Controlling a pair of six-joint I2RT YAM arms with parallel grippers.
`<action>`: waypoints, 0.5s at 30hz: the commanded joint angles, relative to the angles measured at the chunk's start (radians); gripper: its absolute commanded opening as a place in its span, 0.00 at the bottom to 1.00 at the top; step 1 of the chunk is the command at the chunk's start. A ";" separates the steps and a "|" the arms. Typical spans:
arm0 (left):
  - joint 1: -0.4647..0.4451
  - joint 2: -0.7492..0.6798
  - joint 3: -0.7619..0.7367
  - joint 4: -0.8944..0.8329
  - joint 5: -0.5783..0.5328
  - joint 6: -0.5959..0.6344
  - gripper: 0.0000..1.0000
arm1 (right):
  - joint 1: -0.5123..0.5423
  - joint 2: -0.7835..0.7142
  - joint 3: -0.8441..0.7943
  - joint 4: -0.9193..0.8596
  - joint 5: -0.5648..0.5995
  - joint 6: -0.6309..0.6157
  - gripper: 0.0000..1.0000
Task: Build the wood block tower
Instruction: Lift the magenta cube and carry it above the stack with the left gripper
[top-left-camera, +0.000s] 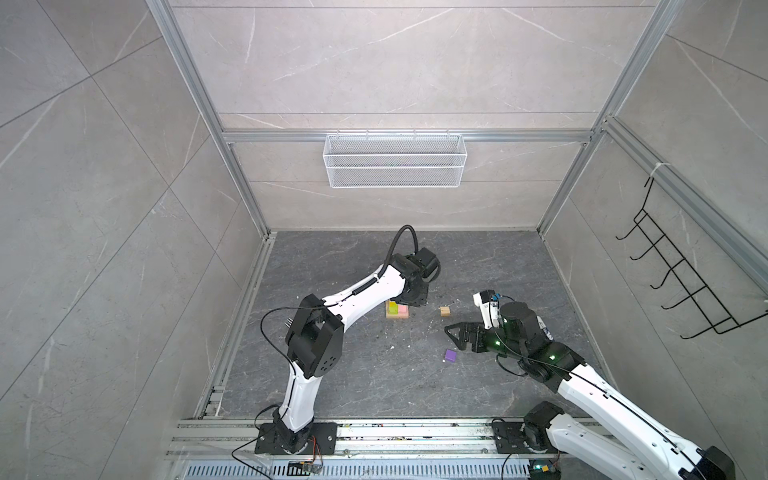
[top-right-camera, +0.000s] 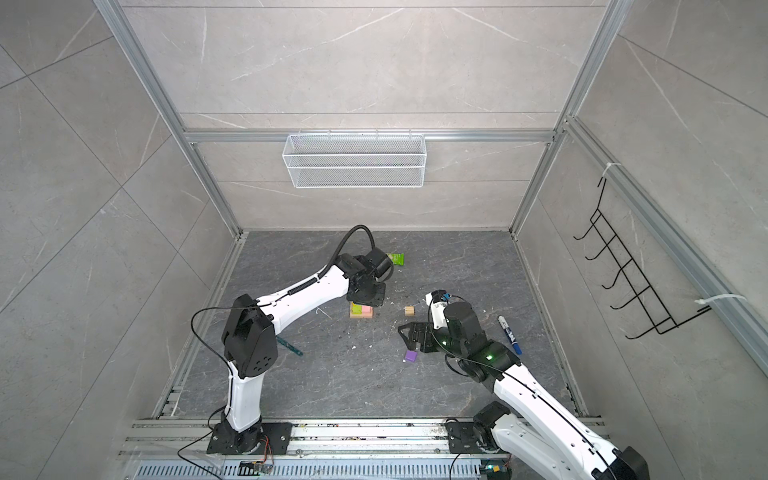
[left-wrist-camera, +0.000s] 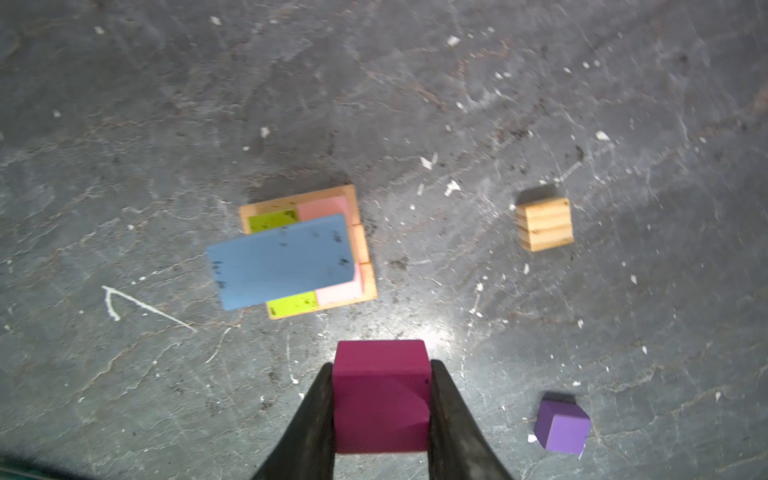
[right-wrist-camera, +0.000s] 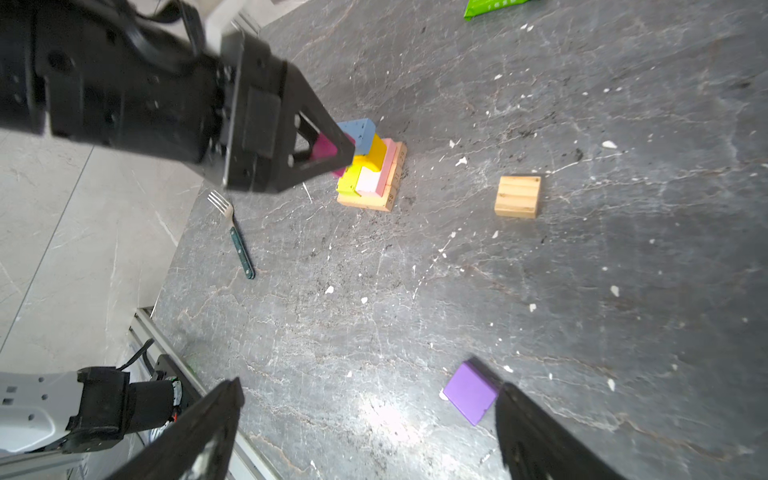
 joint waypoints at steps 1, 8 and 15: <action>0.028 -0.056 0.045 -0.039 0.015 -0.021 0.22 | -0.003 0.006 0.030 0.015 -0.024 -0.020 0.95; 0.069 -0.013 0.122 -0.087 0.027 -0.035 0.22 | -0.003 0.021 0.041 0.011 -0.029 -0.025 0.95; 0.087 0.021 0.158 -0.119 0.037 -0.056 0.22 | -0.003 0.029 0.051 0.002 -0.033 -0.035 0.95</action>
